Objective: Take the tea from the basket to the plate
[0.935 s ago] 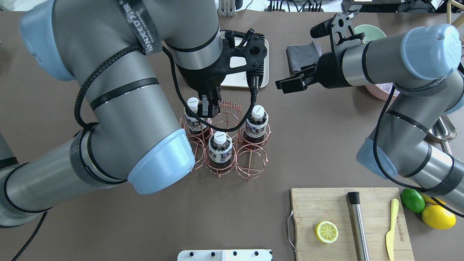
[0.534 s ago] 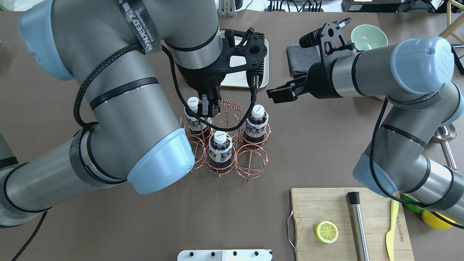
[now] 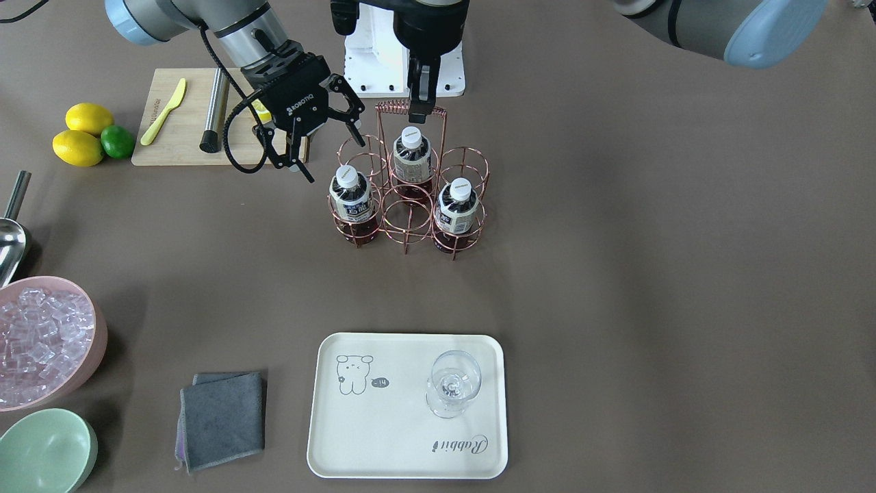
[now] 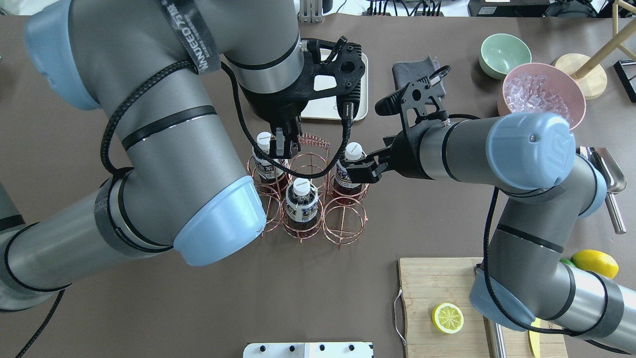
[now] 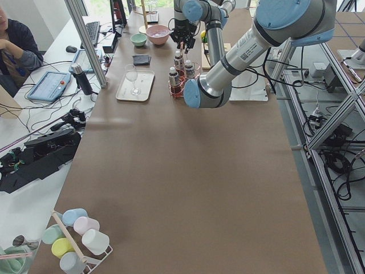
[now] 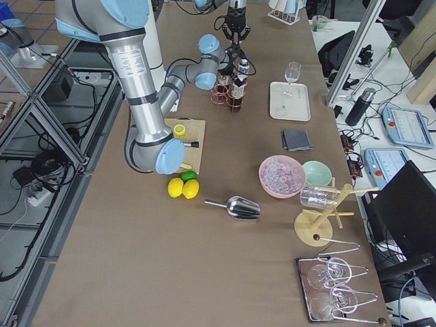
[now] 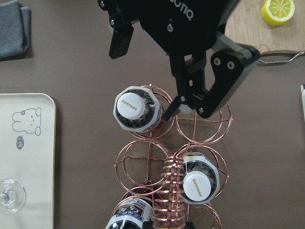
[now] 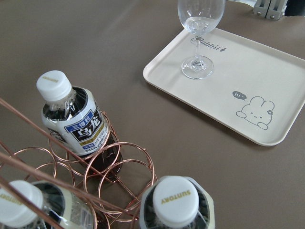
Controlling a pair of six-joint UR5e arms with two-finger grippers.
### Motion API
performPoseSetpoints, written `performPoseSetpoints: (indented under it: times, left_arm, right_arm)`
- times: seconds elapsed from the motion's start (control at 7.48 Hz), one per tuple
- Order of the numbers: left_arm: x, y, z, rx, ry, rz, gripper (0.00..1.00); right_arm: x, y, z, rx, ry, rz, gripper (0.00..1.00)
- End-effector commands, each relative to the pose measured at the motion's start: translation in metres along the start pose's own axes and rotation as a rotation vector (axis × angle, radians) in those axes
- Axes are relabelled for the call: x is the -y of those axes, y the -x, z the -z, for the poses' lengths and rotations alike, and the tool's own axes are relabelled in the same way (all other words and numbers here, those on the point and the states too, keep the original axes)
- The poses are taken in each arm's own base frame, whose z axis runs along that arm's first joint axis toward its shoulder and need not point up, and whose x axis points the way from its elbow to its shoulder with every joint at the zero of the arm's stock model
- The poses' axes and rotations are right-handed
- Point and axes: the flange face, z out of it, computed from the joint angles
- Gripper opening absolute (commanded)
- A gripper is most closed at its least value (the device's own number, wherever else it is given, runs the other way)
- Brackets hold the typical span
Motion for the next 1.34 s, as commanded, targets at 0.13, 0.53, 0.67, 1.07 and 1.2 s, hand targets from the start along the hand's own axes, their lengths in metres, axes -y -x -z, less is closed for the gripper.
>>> performPoseSetpoints:
  times: [0.13,0.53,0.67,1.07,1.2]
  left_arm:
    - [0.000,0.000,-0.001,-0.001,0.002,0.001,0.00]
    - [-0.001,0.001,-0.001,0.002,0.003,0.002,0.00]
    - [-0.002,0.002,-0.001,0.002,0.004,0.004,0.00]
    - [-0.002,0.003,0.000,0.003,0.004,0.003,0.00]
    - [-0.002,0.003,0.000,0.003,0.004,0.003,0.00]
  right_arm:
    - [-0.001,-0.002,-0.009,-0.026,0.008,0.028,0.93]
    - [0.032,0.006,-0.013,-0.054,0.009,0.054,0.87]
    - [0.032,0.005,-0.015,-0.059,0.012,0.058,0.80]
    - [0.029,0.007,-0.019,-0.056,0.023,0.059,0.27]
    - [0.030,0.006,-0.016,-0.058,0.025,0.056,0.00]
